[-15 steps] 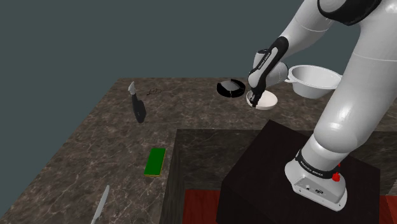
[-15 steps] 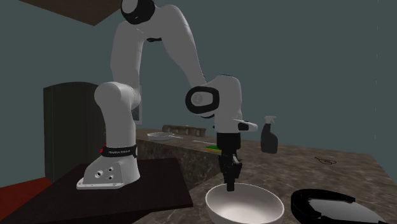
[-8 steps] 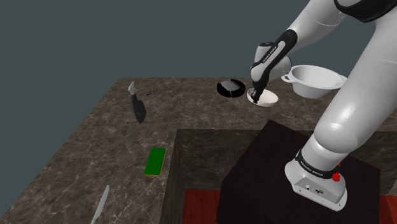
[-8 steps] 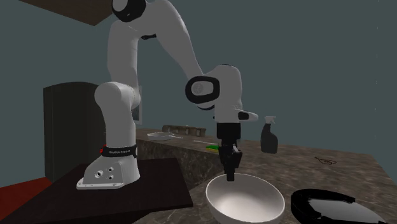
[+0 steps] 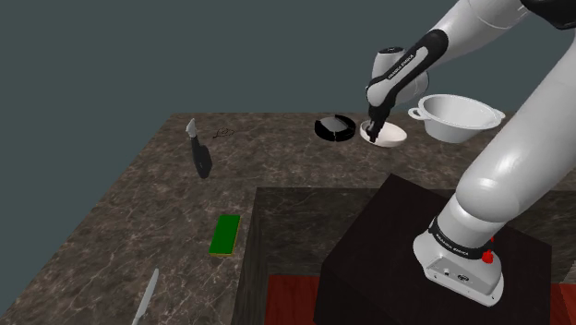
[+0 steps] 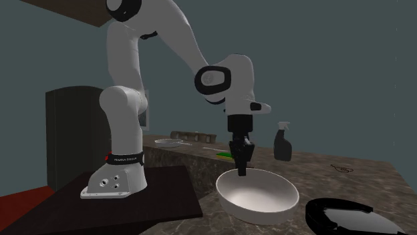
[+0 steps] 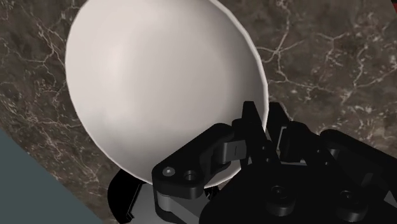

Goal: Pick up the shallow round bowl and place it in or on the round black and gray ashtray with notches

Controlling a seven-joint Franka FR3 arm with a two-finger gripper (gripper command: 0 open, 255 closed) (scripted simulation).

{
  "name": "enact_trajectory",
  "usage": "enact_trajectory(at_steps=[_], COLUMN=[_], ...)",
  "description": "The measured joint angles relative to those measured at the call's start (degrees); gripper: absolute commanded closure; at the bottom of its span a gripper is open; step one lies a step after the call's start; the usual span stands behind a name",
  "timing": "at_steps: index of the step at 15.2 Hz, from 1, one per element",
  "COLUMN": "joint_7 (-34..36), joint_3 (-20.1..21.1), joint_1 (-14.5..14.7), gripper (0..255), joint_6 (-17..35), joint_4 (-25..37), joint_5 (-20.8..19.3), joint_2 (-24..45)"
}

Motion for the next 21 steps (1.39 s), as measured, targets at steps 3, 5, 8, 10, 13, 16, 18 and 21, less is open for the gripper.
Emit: enact_trajectory(at_steps=[3,5,8,10,13,16,18,21], joint_7=[0.44,0.66,0.62,0.61,-0.49,-0.67,-1.14,-1.84], joint_3=[0.26,0.45,0.63,1.07,1.48,2.31,2.78,3.55], joint_1=[-0.03,-0.08,-0.17,0.66,1.94,2.9,3.19,3.24], gripper=[255,255,255,255,255,255,255,255], joint_6=[-2.98,-4.92,-7.51,-8.78,-10.68,-12.95,-14.37,-17.21], joint_4=[0.56,0.9,1.72,4.61,11.61,18.06,22.84,31.15], joint_5=[-0.67,-1.05,-1.33,0.01,3.29,5.82,7.59,10.14], joint_2=[-2.48,-4.1,-5.93,-4.19,1.17,5.63,9.18,14.95])
